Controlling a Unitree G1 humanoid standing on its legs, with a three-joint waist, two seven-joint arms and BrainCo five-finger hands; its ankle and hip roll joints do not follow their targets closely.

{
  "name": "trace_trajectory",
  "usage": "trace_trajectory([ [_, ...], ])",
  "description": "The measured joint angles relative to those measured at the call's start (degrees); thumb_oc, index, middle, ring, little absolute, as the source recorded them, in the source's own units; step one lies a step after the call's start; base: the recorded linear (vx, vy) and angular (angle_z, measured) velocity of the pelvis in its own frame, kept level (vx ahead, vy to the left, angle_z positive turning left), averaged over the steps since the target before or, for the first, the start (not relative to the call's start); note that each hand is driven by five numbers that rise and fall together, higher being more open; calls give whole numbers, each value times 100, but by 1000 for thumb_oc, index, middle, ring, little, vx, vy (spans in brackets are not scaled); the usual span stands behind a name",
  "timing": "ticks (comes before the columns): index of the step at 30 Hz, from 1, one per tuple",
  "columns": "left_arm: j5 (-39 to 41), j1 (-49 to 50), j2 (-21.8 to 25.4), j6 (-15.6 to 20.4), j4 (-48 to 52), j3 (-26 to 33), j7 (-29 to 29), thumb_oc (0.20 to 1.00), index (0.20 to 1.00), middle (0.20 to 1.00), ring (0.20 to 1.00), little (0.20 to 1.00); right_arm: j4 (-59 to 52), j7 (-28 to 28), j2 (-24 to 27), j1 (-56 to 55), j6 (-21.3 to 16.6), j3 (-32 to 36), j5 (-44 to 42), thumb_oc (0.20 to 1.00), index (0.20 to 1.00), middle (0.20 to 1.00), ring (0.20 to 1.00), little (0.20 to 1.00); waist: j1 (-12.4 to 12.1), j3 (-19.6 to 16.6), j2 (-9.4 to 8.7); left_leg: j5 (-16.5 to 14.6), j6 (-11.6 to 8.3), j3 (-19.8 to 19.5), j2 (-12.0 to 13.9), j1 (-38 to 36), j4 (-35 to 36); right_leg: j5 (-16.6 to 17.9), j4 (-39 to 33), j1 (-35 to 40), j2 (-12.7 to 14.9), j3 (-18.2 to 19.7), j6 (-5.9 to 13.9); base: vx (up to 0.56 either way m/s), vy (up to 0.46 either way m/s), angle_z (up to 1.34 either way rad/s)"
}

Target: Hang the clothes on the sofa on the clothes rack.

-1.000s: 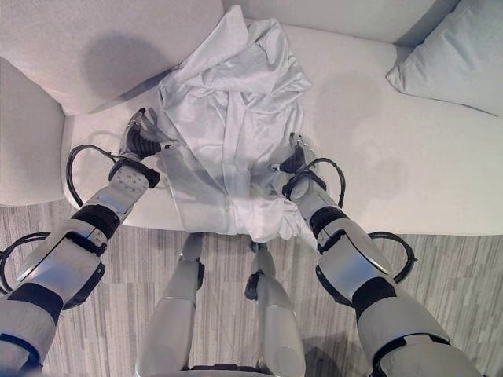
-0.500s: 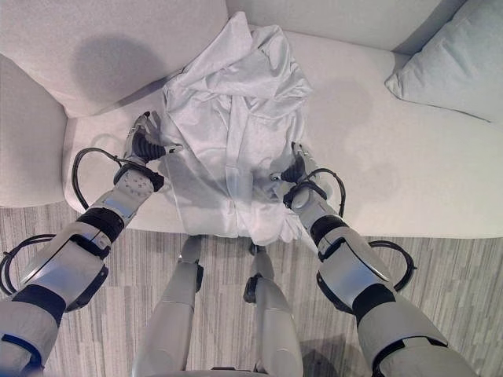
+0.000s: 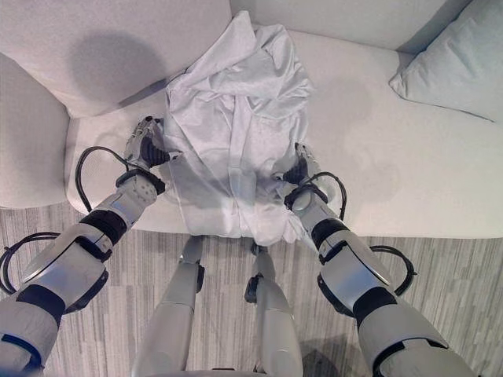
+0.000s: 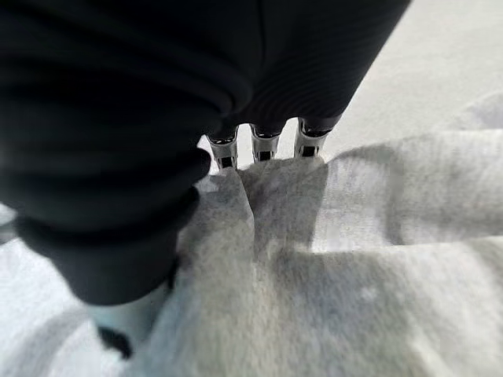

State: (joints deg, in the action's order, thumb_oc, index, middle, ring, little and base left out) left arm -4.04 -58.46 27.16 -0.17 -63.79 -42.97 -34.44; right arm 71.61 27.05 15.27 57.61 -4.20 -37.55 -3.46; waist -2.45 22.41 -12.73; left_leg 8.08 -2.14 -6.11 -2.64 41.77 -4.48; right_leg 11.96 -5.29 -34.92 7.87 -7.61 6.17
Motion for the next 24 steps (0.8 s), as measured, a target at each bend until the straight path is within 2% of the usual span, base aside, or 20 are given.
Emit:
trace_trajectory([
  [5, -215, -185, -4, -204, -234, 6, -175, 200, 200, 200, 200, 200, -173, 62, 53, -47, -45, 3, -17, 200, 200, 200, 200, 200, 71, -27, -33, -51, 72, 57, -10, 44, -68, 45, 0, -40, 6, 62, 67, -4, -7, -4],
  [16, -103, -177, -7, -208, -233, 13, -186, 200, 200, 200, 200, 200, -476, 69, 136, -327, -104, 59, -173, 200, 200, 200, 200, 200, 129, -53, -70, -54, 79, 58, -45, 35, -69, 58, 0, -23, 41, 63, 84, 0, 0, 0],
  [20, 308, -157, -21, -152, -199, 40, -186, 200, 200, 200, 200, 200, -477, 63, 87, -396, -129, 103, -225, 200, 200, 200, 200, 200, 144, -53, -70, -54, 79, 58, -49, 13, -69, 59, 0, 0, 47, 62, 87, 0, 0, 0],
  [24, 873, 36, -24, 48, 131, 520, -186, 200, 200, 200, 200, 200, -525, 64, 48, -440, -134, 140, -228, 200, 200, 200, 200, 200, 156, -52, -69, -54, 78, 58, -47, 10, -66, 58, 0, 2, 48, 62, 88, 0, 0, 0],
])
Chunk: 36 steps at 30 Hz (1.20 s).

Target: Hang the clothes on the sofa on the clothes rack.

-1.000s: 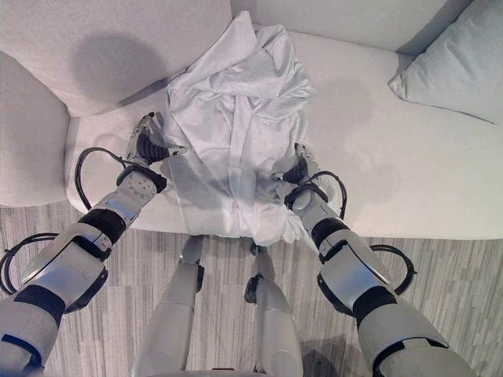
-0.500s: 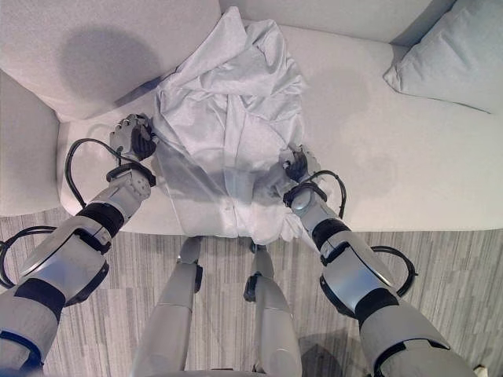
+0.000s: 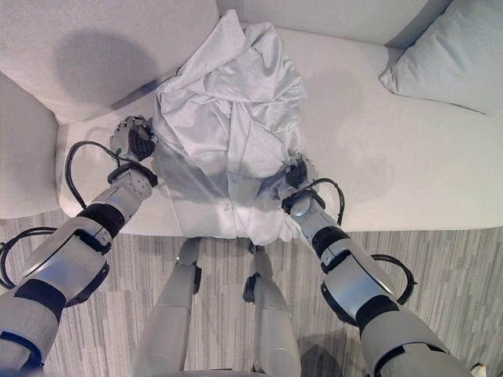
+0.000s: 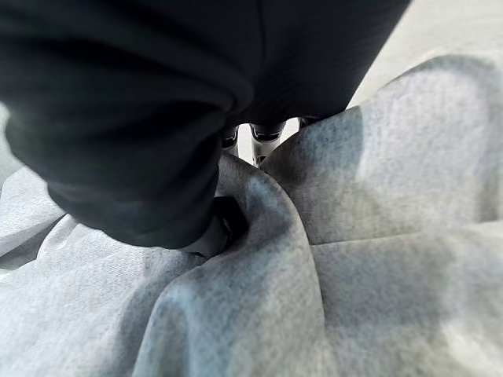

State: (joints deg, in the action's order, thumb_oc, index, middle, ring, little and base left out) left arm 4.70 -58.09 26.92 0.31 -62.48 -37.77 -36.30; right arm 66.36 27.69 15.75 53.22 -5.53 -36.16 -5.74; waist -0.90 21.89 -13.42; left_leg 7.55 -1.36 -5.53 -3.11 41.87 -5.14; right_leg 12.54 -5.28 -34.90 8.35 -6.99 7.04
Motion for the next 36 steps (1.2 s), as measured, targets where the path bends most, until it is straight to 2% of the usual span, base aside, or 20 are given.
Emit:
trace_trajectory([
  [2, 360, 226, 26, 111, 386, 314, 0, 200, 200, 200, 200, 200, -121, 2, -14, -84, -1, 93, -6, 200, 200, 200, 200, 200, 0, 1, 1, 0, 0, 2, 1, 0, 7, 0, 0, -2, 2, 0, 0, 7, -18, 0],
  [3, 613, 536, 67, 339, 798, 582, -3, 200, 200, 200, 200, 200, -179, 17, -12, -157, -43, 133, -4, 200, 200, 200, 200, 200, 1, 2, 3, 0, 0, -3, 2, 0, 25, 2, 0, -7, 3, -3, -3, 12, -36, 0],
  [5, 868, 891, 101, 513, 1341, 886, -5, 200, 200, 200, 200, 200, -309, 29, -3, -232, -42, 224, -5, 200, 200, 200, 200, 200, -1, 7, 9, 0, 0, -8, 5, 0, 37, 6, 0, -9, 3, -8, -9, 14, -37, 1],
  [8, 1043, 1341, 102, 653, 2060, 1105, 5, 200, 200, 200, 200, 200, -684, 41, 59, -448, -48, 441, -3, 200, 200, 200, 200, 200, -29, 36, 51, 19, 27, -9, 5, -5, 45, 7, 0, -9, 5, -10, -10, 9, -23, 0],
  [13, 1060, 2191, -68, 782, 3335, 1651, 60, 200, 200, 200, 200, 200, -1605, 32, 394, -905, -162, 771, -2, 200, 200, 200, 200, 200, -87, 309, 430, 23, 30, -28, 35, -205, 117, -11, 0, 154, -18, 4, -24, 4, -34, -3],
  [15, 1061, 2282, -137, 810, 3397, 1753, 55, 200, 200, 200, 200, 200, -1705, 32, 430, -938, -182, 812, -1, 200, 200, 200, 200, 200, -106, 346, 486, 22, 28, -25, 50, -225, 123, -12, 0, 163, -35, 11, -26, -2, -25, -4],
  [17, 1173, 2896, -215, 848, 4024, 2193, 69, 200, 200, 200, 200, 200, -2203, -73, 461, -1180, -185, 1121, -5, 200, 200, 200, 200, 200, -119, 415, 586, 22, 28, -36, 123, -281, 146, -28, 0, 200, -99, 7, -48, -1, -23, -5],
  [21, 1263, 3174, -378, 879, 4293, 2527, 48, 200, 200, 200, 200, 200, -2682, -150, 556, -1589, -236, 1329, -11, 200, 200, 200, 200, 200, -267, 612, 773, 73, -35, -38, 208, -637, 320, -70, 1, 470, -188, 1, -114, -5, -23, -2],
  [27, 1254, 3333, -370, 874, 5134, 2822, 75, 200, 200, 200, 200, 200, -3419, -251, 698, -2152, -121, 1465, 7, 200, 200, 200, 200, 200, -285, 730, 884, 113, -75, -39, 273, -1214, 518, -108, 1, 940, -220, 4, -145, -15, -40, -3],
  [31, 1221, 3354, -337, 869, 5259, 2908, 88, 200, 200, 200, 200, 200, -3819, -248, 799, -2287, -105, 1702, 17, 200, 200, 200, 200, 200, -283, 757, 922, 126, -97, -40, 312, -1640, 591, -146, 0, 1343, -276, -3, -172, -16, -45, 0],
  [36, 1211, 3647, -293, 856, 5347, 3026, 243, 200, 200, 200, 200, 200, -4351, -314, 936, -2520, -95, 1996, 129, 200, 200, 200, 200, 200, -317, 818, 1054, 165, -154, -56, 361, -2431, 860, -221, -1, 2012, -289, -41, -184, 19, -25, 2],
])
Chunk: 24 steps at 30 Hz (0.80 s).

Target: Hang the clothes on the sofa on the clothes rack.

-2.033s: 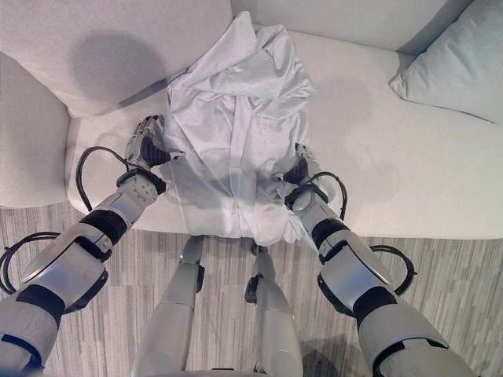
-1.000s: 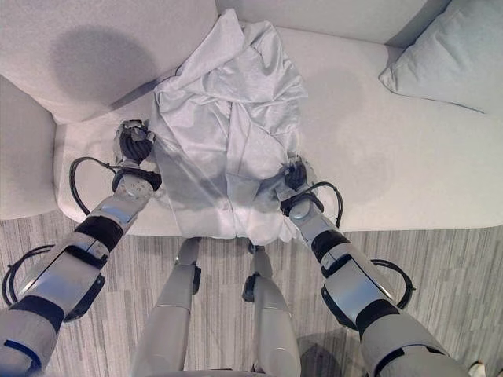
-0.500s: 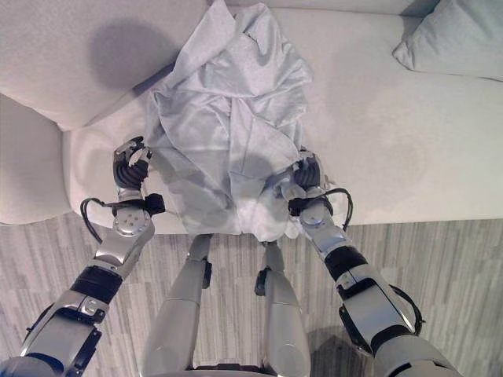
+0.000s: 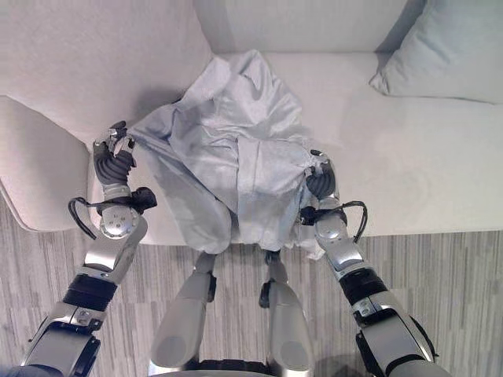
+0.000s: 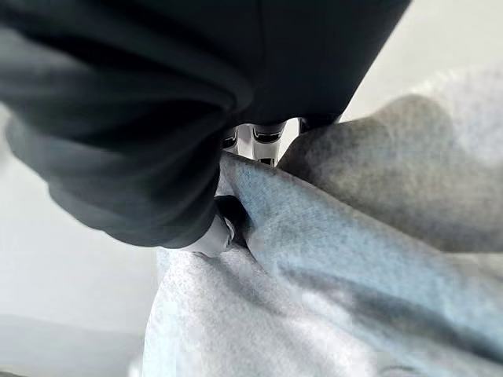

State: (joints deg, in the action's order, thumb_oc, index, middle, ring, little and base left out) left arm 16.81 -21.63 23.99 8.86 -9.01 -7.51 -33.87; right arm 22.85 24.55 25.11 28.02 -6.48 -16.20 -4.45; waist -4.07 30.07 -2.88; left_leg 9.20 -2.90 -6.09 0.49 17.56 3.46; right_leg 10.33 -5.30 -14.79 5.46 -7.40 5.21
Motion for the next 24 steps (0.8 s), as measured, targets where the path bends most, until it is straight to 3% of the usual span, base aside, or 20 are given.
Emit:
trace_trajectory([
  [12, 83, 377, -144, -24, 823, 687, 340, 200, 200, 200, 200, 200, -1277, -161, 255, -570, 99, 1135, 394, 200, 200, 200, 200, 200, 1, -84, 209, -16, -53, -134, 2, -592, 79, -125, -1, 644, 3, -165, -29, 48, -30, 7],
  [15, 341, 394, -215, 11, 865, 723, 442, 200, 200, 200, 200, 200, -1345, -131, 402, -647, 107, 1250, 452, 200, 200, 200, 200, 200, 22, -479, 343, -44, -43, -222, 2, -589, 151, -189, 1, 650, 3, -256, -13, 78, -26, 12],
  [19, 704, 530, -248, 14, 992, 759, 662, 200, 200, 200, 200, 200, -1437, -169, 563, -661, 118, 1294, 499, 200, 200, 200, 200, 200, 19, -620, 468, -44, -40, -241, 3, -678, 153, -211, 0, 739, 1, -275, -15, 26, -8, 3],
  [24, 704, 981, -481, -33, 993, 744, 902, 200, 200, 200, 200, 200, -1454, -293, 567, -1128, 132, 1461, 580, 200, 200, 200, 200, 200, 30, -936, 453, -57, -19, -223, 8, -684, 154, -236, 0, 738, -2, -267, -15, 0, 0, 0],
])
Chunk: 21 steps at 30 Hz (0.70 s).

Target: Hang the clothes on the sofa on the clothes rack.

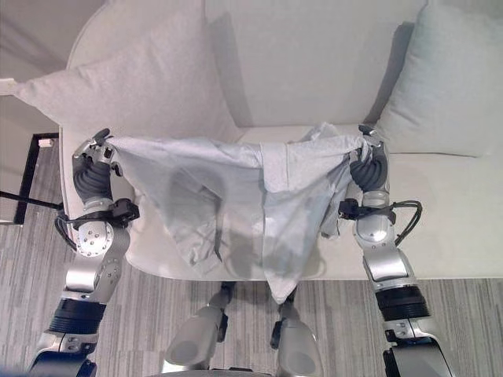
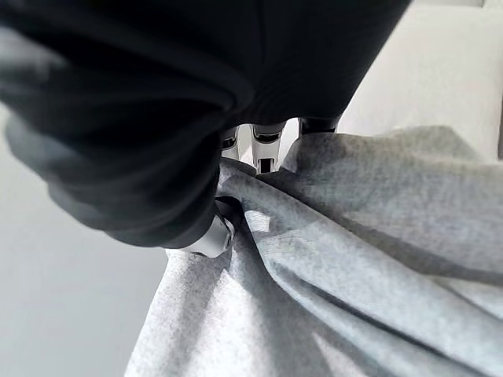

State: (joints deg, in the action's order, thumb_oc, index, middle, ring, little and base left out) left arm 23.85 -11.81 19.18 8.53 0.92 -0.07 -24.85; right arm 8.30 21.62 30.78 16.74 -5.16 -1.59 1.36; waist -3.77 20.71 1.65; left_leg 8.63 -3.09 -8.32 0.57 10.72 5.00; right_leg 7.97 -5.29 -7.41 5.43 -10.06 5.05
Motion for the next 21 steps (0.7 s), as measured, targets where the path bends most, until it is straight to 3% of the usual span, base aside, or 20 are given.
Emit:
trace_trajectory([
  [11, -2, 281, -91, -124, -171, -12, 203, 200, 200, 200, 200, 200, 5, -133, -23, -416, 96, 53, 203, 200, 200, 200, 200, 200, 58, -246, -118, -5, 1, 13, 4, 1, 1, 0, 0, -8, -2, 9, 0, 8, 7, 0],
  [18, -2, 439, -89, -250, -478, -11, 308, 200, 200, 200, 200, 200, -186, -132, -132, -453, 147, 55, 264, 200, 200, 200, 200, 200, 59, -403, -316, -17, 22, 25, -1, -5, 1, 0, 0, -6, 6, 12, 0, 5, 5, 0],
  [21, -20, 437, -84, -222, -606, -65, 335, 200, 200, 200, 200, 200, -398, -128, 141, -259, 264, -119, 258, 200, 200, 200, 200, 200, 20, -421, -355, -21, 23, -2, -4, 3, 0, 1, 1, -7, -2, 1, 0, 0, 0, 0],
])
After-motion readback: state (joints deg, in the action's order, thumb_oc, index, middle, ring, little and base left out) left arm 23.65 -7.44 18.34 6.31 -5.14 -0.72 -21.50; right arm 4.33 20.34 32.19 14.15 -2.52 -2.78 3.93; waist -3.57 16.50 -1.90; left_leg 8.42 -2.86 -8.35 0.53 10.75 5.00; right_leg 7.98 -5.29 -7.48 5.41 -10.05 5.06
